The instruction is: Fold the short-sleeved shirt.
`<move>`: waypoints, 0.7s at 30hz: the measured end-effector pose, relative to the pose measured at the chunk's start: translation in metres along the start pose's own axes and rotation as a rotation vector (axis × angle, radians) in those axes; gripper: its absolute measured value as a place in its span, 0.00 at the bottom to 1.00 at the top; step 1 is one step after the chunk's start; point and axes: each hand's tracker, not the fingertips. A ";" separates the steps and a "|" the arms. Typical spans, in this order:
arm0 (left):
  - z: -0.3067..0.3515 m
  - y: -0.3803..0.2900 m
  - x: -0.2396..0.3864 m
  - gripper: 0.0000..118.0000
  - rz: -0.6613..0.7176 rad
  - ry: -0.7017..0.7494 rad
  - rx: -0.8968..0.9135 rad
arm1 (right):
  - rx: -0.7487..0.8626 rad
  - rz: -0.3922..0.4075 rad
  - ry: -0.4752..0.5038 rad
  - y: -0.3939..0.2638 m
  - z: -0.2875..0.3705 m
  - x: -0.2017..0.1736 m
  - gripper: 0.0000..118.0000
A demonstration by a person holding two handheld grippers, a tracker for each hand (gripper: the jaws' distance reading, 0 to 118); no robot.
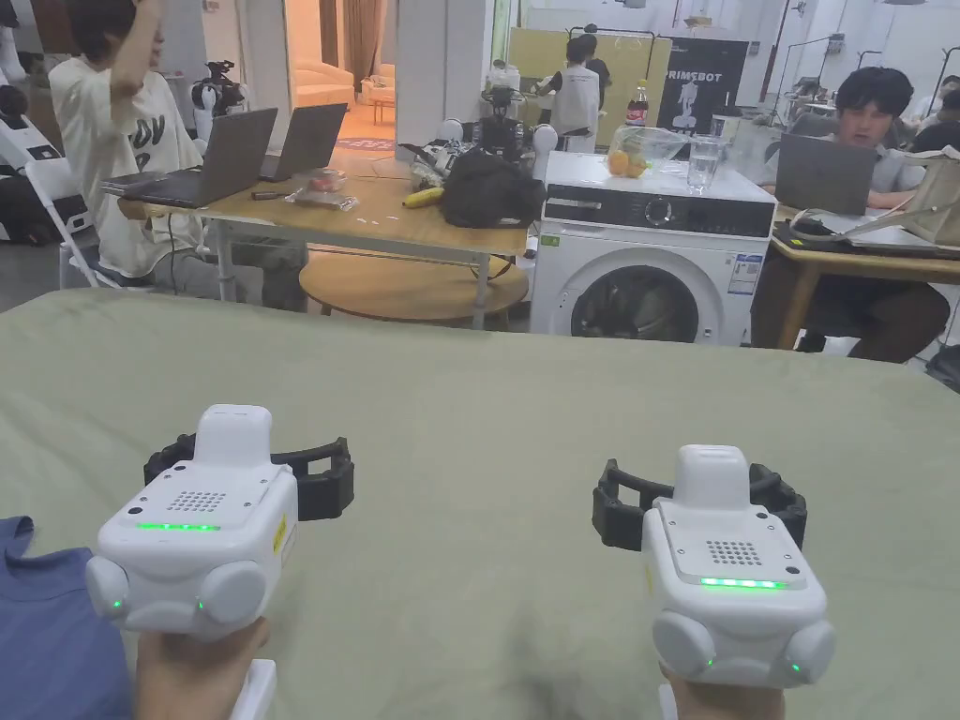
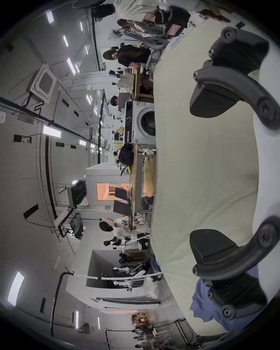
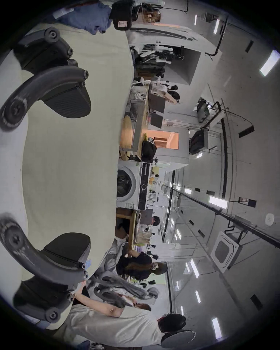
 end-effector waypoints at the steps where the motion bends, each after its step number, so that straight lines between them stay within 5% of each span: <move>1: 0.000 0.000 0.000 0.98 0.000 -0.001 0.000 | 0.000 -0.005 0.000 0.000 0.000 0.000 1.00; 21: 0.000 -0.006 0.001 0.98 -0.023 0.008 -0.001 | -0.010 -0.060 0.003 -0.004 -0.004 -0.001 1.00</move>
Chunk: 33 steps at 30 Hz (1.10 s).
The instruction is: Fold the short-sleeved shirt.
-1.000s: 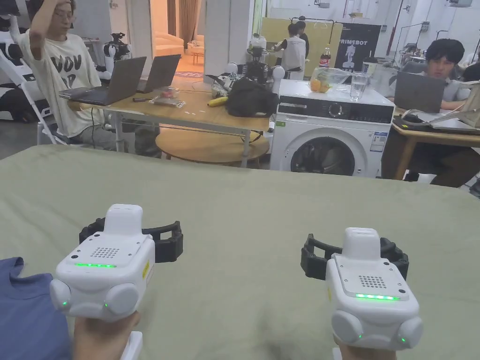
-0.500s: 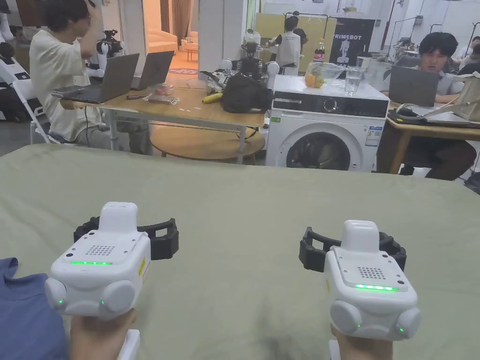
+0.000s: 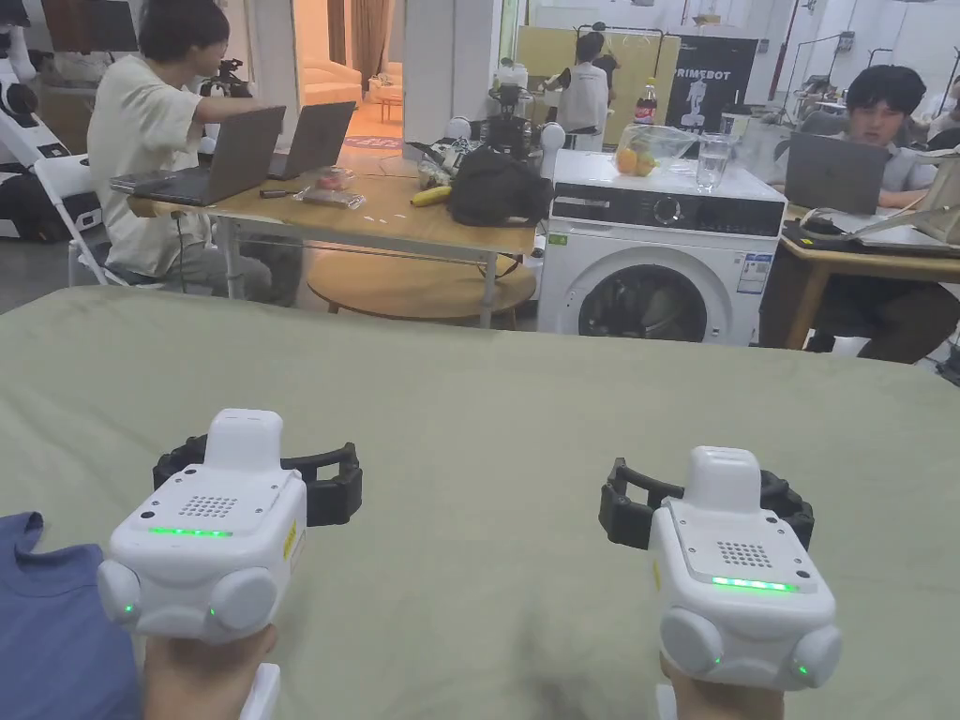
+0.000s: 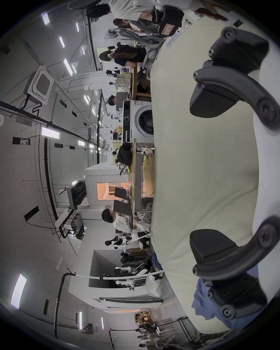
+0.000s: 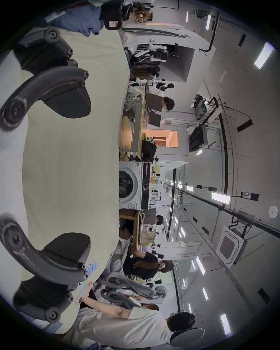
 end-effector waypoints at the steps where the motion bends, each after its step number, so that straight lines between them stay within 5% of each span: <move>1: 0.000 0.000 0.000 0.98 -0.004 0.003 -0.003 | -0.001 0.006 -0.004 0.000 0.000 -0.001 1.00; 13: 0.007 0.003 0.007 0.98 0.011 -0.003 0.039 | 0.022 0.031 -0.001 0.005 0.009 -0.004 1.00; 16: 0.009 0.004 0.007 0.91 0.009 -0.003 0.054 | 0.025 0.016 -0.013 0.006 0.012 -0.003 0.86; 18: 0.012 0.006 0.008 0.74 0.005 -0.002 0.061 | 0.027 0.012 -0.020 0.006 0.012 -0.003 0.68; 20: 0.014 0.007 0.008 0.38 0.013 -0.024 0.070 | 0.024 0.001 -0.019 0.007 0.014 -0.002 0.40; 21: 0.015 0.008 0.008 0.12 0.014 -0.027 0.071 | 0.024 -0.006 -0.012 0.007 0.015 -0.001 0.10; 22: 0.014 0.008 0.008 0.00 0.008 -0.018 0.066 | 0.023 -0.004 -0.011 0.007 0.015 -0.002 0.00; 33: 0.023 0.009 -0.005 0.00 0.011 0.026 0.034 | 0.029 -0.008 0.006 0.015 0.022 -0.016 0.00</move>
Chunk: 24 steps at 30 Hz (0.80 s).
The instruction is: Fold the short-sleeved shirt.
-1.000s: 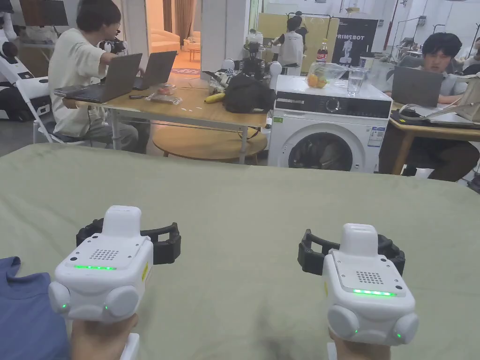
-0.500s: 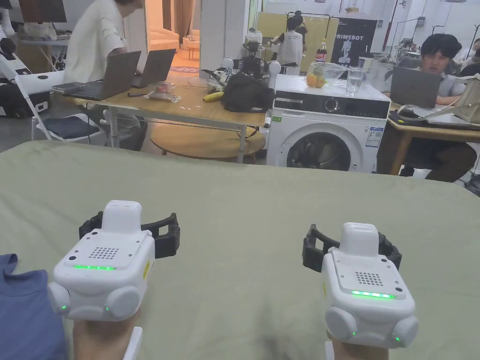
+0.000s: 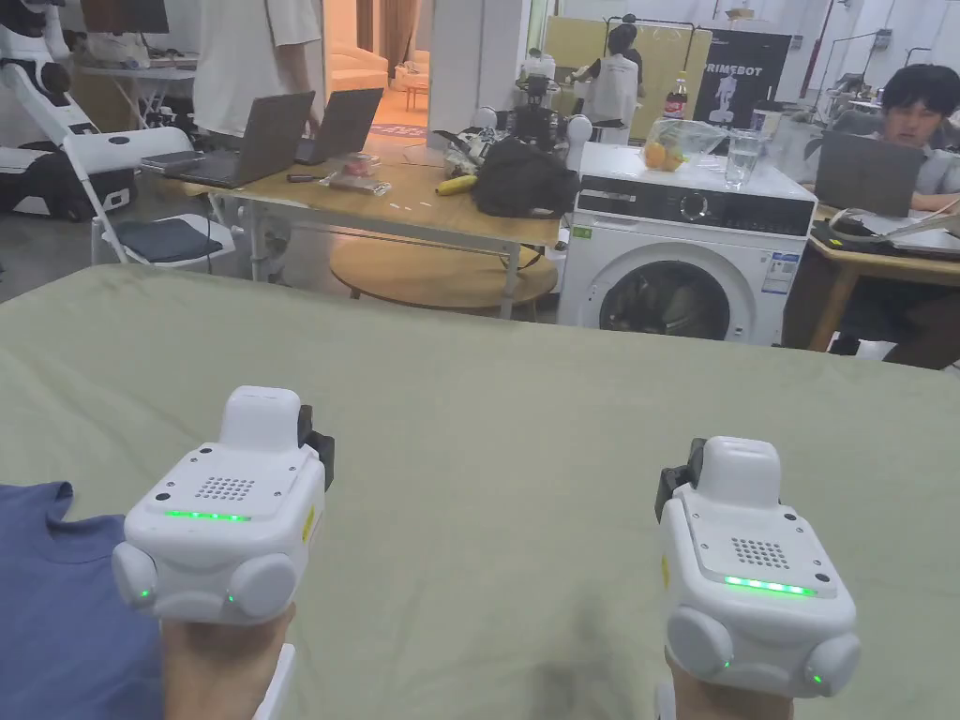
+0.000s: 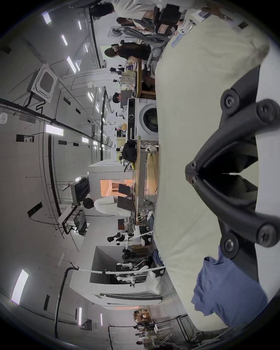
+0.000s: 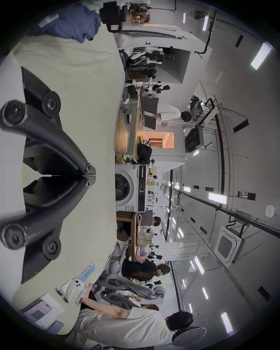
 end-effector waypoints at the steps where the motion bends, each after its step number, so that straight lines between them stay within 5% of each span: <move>1: 0.000 0.001 -0.006 0.00 0.004 0.003 -0.002 | -0.005 -0.015 0.012 0.002 0.000 -0.003 0.00; 16: 0.045 0.012 -0.172 0.00 0.039 0.200 -0.351 | -0.120 0.005 0.309 0.004 0.004 -0.153 0.00; 17: 0.049 0.010 -0.184 0.05 0.058 0.204 -0.385 | -0.125 0.012 0.324 0.002 0.006 -0.162 0.00; 20: 0.051 -0.004 -0.224 0.66 0.149 0.221 -0.521 | -0.138 0.043 0.369 -0.005 0.007 -0.183 0.00; 24: 0.045 -0.031 -0.264 0.69 0.234 0.225 -0.678 | -0.145 0.067 0.400 -0.014 0.010 -0.198 0.00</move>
